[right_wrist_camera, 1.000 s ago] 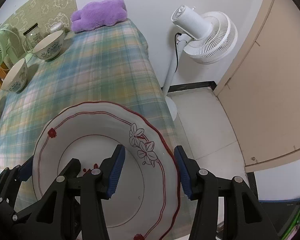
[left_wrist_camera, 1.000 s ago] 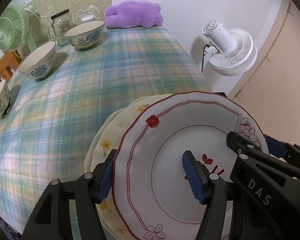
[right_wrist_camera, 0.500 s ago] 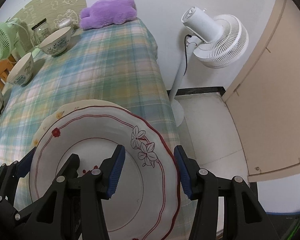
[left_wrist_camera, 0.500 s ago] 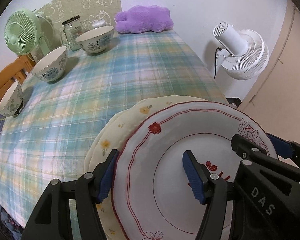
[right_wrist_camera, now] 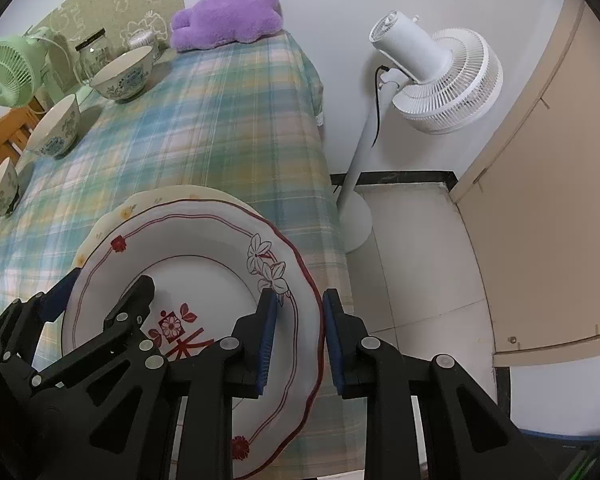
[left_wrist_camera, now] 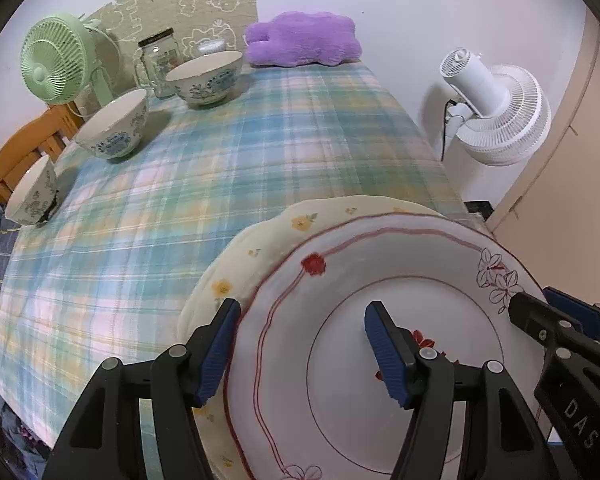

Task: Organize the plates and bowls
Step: 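Lower the red-rimmed plate with both grippers onto the yellow-flower plates, then open both grippers and pull them back from the plate stack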

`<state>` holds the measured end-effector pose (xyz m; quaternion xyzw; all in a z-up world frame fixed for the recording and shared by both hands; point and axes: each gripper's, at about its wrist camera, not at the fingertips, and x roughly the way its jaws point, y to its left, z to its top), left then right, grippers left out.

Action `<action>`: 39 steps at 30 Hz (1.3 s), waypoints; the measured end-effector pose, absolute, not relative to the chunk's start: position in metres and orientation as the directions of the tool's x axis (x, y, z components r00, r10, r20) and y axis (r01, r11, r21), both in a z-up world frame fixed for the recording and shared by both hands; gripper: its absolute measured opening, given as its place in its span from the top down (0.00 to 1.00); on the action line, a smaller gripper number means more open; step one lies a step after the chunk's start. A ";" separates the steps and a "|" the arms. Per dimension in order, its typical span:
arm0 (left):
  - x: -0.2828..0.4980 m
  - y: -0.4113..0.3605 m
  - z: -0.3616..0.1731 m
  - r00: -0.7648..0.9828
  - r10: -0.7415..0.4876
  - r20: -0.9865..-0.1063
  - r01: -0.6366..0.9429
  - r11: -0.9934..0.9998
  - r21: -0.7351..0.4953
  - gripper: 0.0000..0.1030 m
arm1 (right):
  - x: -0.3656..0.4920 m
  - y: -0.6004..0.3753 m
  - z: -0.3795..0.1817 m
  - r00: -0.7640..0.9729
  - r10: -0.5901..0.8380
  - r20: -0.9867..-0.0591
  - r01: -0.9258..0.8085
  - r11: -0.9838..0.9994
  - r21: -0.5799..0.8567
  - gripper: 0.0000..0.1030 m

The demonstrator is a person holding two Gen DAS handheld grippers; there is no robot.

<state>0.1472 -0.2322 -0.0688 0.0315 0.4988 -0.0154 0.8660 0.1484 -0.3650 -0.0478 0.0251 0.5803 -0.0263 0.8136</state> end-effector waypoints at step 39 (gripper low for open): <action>0.135 -0.213 -0.053 0.477 -0.074 -0.876 0.053 0.997 -0.056 0.18 | 0.148 -0.360 -0.049 0.315 0.078 -0.946 0.032 0.995 0.093 0.70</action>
